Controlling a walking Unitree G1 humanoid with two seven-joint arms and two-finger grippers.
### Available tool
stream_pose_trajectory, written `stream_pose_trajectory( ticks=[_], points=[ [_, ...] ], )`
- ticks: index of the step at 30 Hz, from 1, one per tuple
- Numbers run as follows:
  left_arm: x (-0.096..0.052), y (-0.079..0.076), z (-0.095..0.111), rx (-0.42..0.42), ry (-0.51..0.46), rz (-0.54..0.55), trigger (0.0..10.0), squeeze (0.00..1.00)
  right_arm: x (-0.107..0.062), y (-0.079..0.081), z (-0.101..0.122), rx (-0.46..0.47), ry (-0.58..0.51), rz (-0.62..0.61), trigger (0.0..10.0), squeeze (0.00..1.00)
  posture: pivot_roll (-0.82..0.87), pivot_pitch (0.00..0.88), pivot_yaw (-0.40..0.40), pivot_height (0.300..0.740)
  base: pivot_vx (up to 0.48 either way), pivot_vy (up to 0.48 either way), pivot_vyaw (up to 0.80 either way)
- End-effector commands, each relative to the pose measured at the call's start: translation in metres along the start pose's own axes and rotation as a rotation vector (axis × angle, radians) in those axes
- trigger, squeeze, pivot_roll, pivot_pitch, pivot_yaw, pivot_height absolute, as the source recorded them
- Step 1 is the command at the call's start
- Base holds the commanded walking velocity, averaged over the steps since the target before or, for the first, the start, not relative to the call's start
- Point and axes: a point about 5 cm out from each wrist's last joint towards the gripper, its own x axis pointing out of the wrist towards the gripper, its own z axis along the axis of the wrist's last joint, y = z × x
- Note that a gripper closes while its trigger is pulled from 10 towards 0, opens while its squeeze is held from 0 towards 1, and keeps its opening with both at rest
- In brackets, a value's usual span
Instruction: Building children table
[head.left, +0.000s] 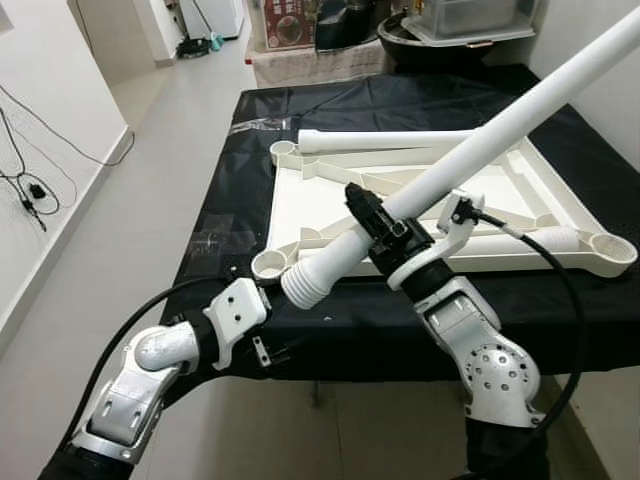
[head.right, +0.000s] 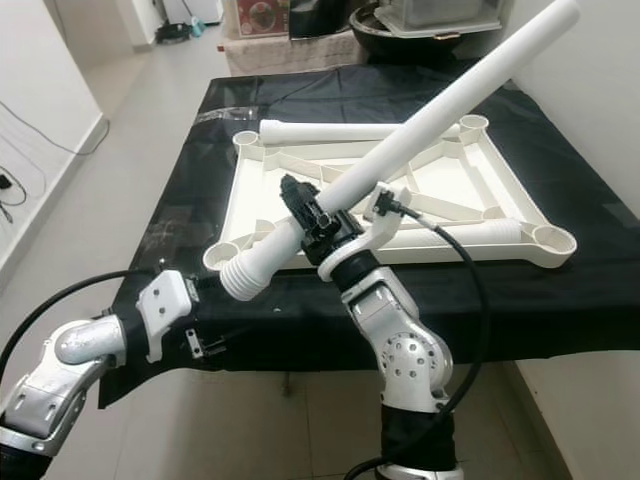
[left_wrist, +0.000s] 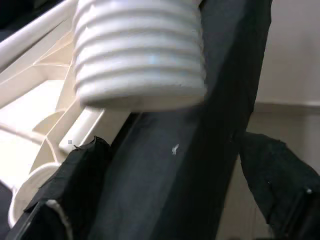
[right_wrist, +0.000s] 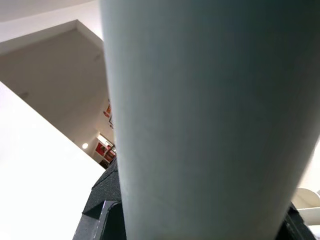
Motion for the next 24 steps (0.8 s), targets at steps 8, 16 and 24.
stream_pose_trajectory(
  ticks=[8, 16, 24],
  points=[
    [-0.005, -0.005, -0.009, -0.039, 0.030, 0.032, 10.0, 0.00, 0.004, 0.000, 0.011, -0.051, -0.043, -0.001, 0.0, 0.00, 0.06, 0.070, 0.057, 0.740, 0.000, 0.000, 0.00],
    [0.000, -0.007, -0.011, -0.161, -0.043, 0.328, 10.0, 0.00, -0.006, -0.030, 0.031, -0.580, -0.050, -0.277, 10.0, 0.00, 0.07, 0.050, 0.044, 0.740, 0.000, 0.000, 0.00],
    [0.007, -0.002, 0.005, -0.232, -0.140, 0.496, 10.0, 0.00, -0.019, -0.036, 0.030, -0.743, -0.058, -0.355, 10.0, 0.00, 0.07, 0.033, 0.024, 0.740, 0.000, 0.000, 0.00]
  ],
)
